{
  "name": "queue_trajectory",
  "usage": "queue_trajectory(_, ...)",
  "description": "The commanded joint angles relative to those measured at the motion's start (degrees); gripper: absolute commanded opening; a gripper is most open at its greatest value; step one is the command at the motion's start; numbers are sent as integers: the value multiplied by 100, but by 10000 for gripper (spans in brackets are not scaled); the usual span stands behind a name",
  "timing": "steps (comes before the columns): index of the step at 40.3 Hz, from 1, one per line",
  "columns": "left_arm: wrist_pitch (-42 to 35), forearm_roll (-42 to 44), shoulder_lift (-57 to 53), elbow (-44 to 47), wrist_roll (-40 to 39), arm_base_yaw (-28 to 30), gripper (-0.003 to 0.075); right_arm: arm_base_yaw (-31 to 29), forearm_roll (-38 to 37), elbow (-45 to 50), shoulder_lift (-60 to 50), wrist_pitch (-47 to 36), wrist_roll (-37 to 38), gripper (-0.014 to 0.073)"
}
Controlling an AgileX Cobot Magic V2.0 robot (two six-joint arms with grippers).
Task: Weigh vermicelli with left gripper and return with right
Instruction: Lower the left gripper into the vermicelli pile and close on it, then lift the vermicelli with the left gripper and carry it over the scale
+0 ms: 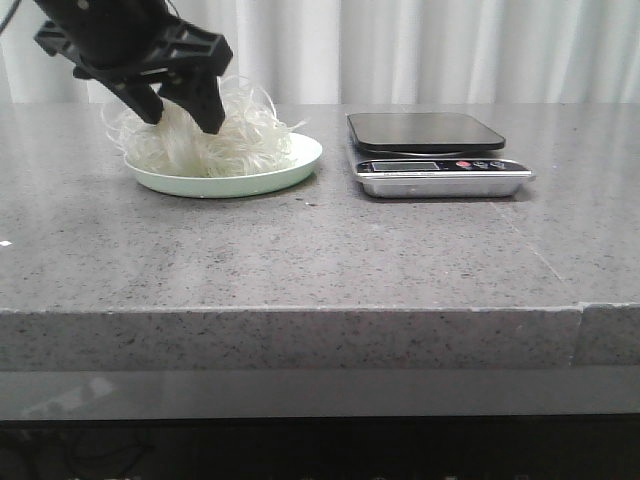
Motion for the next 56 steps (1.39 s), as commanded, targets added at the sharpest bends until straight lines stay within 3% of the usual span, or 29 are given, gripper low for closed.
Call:
queue_trajectory(1, -406, 3, -131, -208, 0, -49, 479, -33, -4, -192, 47, -330, -50, 575)
queue_trajectory(6, -406, 3, -117, -208, 0, -49, 436, -33, -4, -192, 47, -330, -50, 575)
queue_trajectory(21, -390, 3, -117, -208, 0, -49, 151, -33, -4, -192, 47, -330, -50, 575)
queue_trajectory(31, -162, 3, -322, -444, 0, -49, 155, -33, -4, -192, 47, -330, -50, 575)
queue_trajectory(45, 148, -31, -596, -1746, 0, -237, 155, -33, -4, -192, 47, -330, -50, 575)
queue_trajectory(56, -564, -31, -467, -2494, 0, -845, 155, -33, -4, -192, 47, -330, -50, 575)
